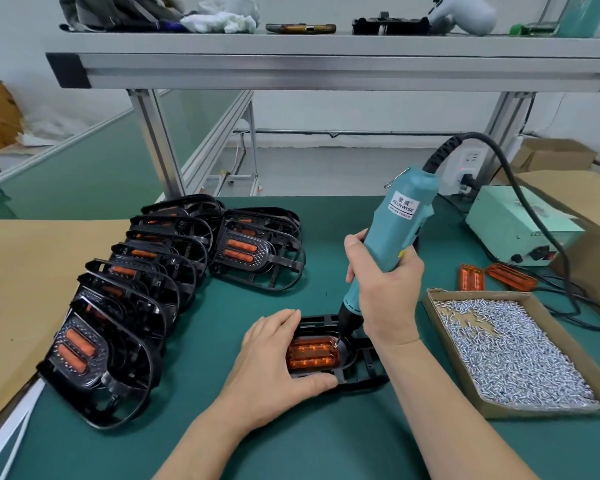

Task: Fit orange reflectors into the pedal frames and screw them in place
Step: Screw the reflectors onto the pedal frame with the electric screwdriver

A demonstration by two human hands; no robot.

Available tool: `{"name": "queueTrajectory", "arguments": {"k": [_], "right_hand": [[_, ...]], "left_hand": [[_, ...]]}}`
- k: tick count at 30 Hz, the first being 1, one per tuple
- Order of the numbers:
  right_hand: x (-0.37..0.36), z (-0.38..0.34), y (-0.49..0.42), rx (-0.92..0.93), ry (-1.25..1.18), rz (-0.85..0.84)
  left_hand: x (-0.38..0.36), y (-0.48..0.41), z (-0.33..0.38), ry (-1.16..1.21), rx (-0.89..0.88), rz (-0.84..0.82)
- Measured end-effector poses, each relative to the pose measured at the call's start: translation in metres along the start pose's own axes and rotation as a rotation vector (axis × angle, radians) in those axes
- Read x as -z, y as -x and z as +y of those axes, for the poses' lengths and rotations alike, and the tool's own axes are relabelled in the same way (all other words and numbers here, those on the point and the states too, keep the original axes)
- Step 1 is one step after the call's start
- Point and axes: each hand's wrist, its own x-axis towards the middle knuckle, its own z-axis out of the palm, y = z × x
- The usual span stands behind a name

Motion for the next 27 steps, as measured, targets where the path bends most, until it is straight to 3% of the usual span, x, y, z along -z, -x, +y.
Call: {"name": "queueTrajectory", "arguments": {"k": [27], "right_hand": [[0.003,0.0086,0.0024,-0.018,0.008,0.012]], "left_hand": [[0.0013,0.0003,-0.0002,0.014,0.02,-0.032]]}}
